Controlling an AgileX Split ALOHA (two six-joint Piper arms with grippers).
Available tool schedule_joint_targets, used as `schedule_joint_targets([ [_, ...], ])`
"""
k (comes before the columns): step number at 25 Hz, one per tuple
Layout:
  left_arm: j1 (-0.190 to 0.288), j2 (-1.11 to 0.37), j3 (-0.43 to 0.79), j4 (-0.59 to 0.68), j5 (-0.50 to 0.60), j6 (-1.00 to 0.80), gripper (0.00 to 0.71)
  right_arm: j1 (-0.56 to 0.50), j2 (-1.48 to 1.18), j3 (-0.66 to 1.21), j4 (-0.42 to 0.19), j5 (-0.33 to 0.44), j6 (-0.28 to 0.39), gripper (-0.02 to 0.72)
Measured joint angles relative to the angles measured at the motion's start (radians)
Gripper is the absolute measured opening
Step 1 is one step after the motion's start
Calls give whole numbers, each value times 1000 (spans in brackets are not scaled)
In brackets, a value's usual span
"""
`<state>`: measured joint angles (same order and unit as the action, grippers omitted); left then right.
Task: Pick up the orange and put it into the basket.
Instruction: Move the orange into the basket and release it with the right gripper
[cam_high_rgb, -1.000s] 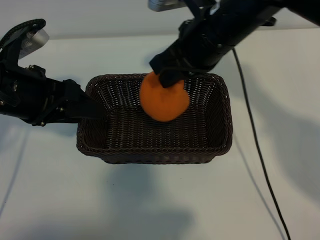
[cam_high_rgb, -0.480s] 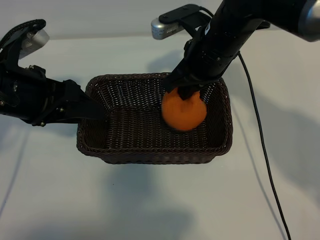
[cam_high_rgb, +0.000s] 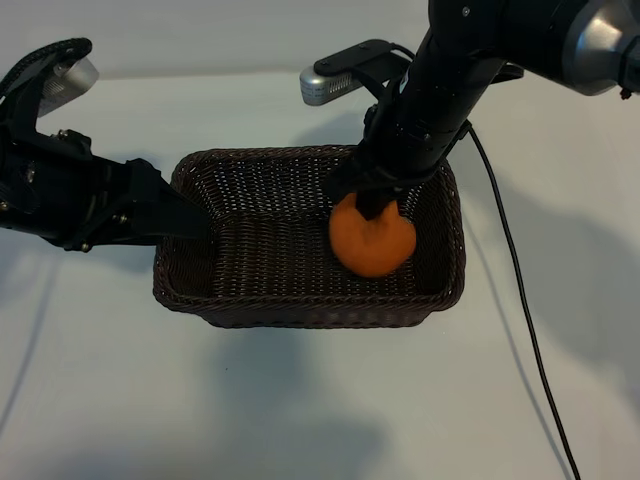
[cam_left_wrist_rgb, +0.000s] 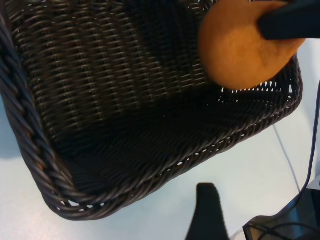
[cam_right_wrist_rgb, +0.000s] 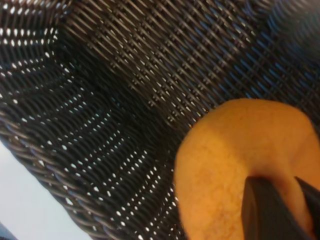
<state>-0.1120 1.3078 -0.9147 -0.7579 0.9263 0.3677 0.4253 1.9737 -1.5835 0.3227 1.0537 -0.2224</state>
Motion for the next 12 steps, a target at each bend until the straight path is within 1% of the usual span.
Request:
schedule_joint_targets([
  [9,0,0,0,0,-9,0,570,0,19,0,2,17,0,87],
  [11,0,0,0,0,-10,0,570,0,19,0,1,25,-7,105],
  [12,0,0,0,0,-12,0,570,0,19,0,1,31,-9,129],
])
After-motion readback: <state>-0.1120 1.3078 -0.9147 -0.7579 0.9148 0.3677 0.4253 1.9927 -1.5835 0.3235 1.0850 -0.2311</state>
